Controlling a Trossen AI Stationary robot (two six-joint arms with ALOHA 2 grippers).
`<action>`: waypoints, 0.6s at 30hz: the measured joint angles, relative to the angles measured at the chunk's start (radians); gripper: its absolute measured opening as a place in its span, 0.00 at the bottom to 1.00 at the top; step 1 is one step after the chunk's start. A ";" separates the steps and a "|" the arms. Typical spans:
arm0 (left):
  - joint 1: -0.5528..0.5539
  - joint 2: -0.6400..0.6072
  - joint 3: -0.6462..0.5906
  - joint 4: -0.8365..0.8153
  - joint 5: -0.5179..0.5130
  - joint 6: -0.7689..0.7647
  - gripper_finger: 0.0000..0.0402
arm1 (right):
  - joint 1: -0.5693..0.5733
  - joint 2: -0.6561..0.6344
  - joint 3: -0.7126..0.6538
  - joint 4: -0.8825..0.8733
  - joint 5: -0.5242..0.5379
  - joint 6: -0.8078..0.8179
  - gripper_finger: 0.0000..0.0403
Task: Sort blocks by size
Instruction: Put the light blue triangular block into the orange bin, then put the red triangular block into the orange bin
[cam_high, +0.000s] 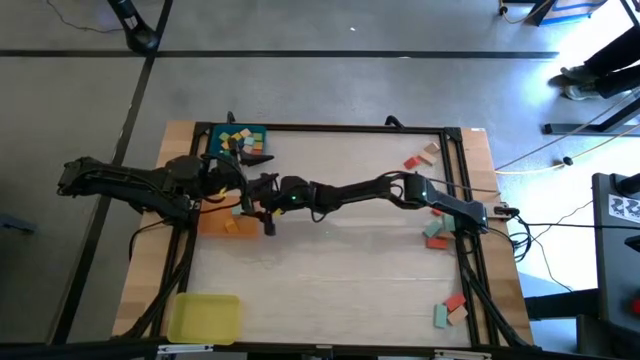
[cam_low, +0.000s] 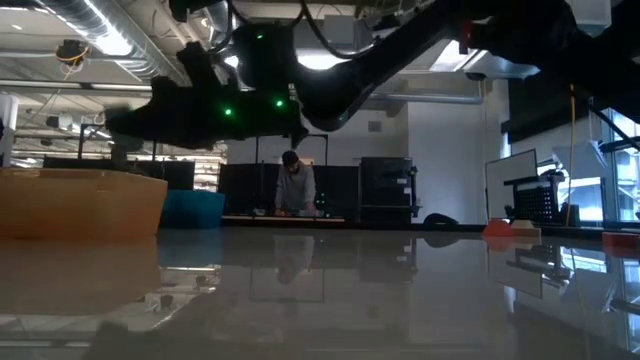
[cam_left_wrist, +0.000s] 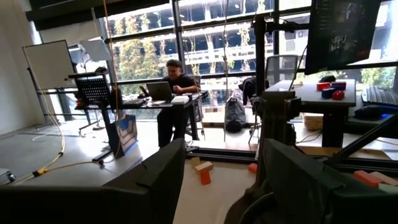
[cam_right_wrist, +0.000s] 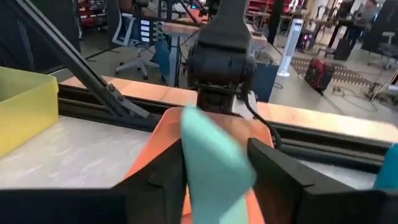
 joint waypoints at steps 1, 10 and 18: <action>0.000 0.000 0.000 -0.001 0.000 0.000 0.51 | 0.000 0.008 0.013 -0.014 0.000 0.010 0.41; -0.002 -0.007 -0.001 0.001 0.004 -0.012 0.51 | -0.015 -0.063 0.020 -0.284 -0.028 -0.010 0.64; -0.002 -0.035 -0.001 -0.007 0.003 0.001 0.51 | -0.047 -0.210 0.020 -0.719 -0.043 -0.063 0.65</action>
